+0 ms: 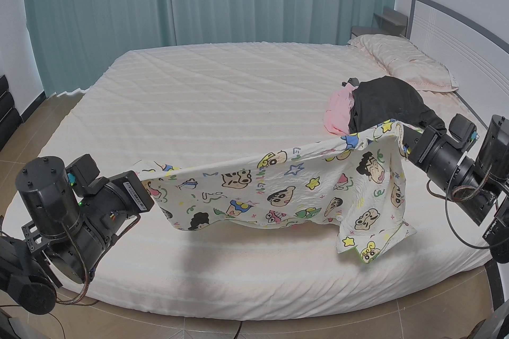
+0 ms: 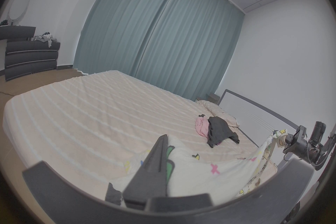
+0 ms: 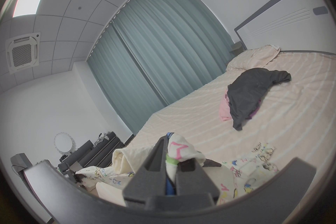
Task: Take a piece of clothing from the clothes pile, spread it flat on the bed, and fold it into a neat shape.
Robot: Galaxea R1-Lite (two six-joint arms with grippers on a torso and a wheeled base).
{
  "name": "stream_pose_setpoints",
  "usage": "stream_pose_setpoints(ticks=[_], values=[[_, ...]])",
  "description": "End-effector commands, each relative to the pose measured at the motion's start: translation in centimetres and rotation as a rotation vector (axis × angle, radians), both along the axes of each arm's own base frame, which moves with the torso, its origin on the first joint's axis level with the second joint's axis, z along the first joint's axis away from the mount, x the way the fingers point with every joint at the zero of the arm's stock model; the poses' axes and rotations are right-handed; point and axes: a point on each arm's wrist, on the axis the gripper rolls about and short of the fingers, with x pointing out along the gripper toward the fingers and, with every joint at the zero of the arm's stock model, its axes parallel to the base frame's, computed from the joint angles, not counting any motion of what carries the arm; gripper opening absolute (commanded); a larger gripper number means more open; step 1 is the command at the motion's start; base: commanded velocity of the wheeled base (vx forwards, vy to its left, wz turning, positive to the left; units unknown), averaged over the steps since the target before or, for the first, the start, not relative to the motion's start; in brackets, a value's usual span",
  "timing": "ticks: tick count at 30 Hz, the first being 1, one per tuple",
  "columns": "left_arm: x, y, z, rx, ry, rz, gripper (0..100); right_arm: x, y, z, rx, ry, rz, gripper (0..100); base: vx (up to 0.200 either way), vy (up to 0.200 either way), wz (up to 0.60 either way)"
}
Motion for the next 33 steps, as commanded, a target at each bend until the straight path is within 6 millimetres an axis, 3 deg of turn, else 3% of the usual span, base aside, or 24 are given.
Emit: stream_pose_setpoints(ticks=[1,7,13,24,31,33], values=[[-1.0,0.1,1.1,0.010,-0.050,-0.016,0,-2.4,-1.2,2.6,0.019,-0.045,0.018,0,-0.200,0.000,0.00],[-1.6,0.0,2.1,0.011,-0.089,-0.009,0,-4.7,-2.1,4.5,0.037,-0.106,0.093,0,-0.200,0.000,0.00],[-2.9,0.6,3.8,0.017,-0.164,-0.017,0,-6.5,-2.8,5.8,0.044,-0.137,0.134,0,0.000,0.000,0.00],[-3.5,1.1,6.6,0.033,-0.236,0.068,0,-9.4,-4.0,8.9,0.047,-0.218,0.210,0,0.000,0.000,0.00],[-3.6,1.0,7.9,0.033,-0.258,0.074,0,-10.0,-4.1,10.2,0.043,-0.226,0.246,0,0.000,0.000,0.00],[-3.5,1.0,8.6,0.047,-0.240,0.084,0,-9.3,-4.1,10.9,0.034,-0.224,0.254,0,0.000,0.000,0.00]])
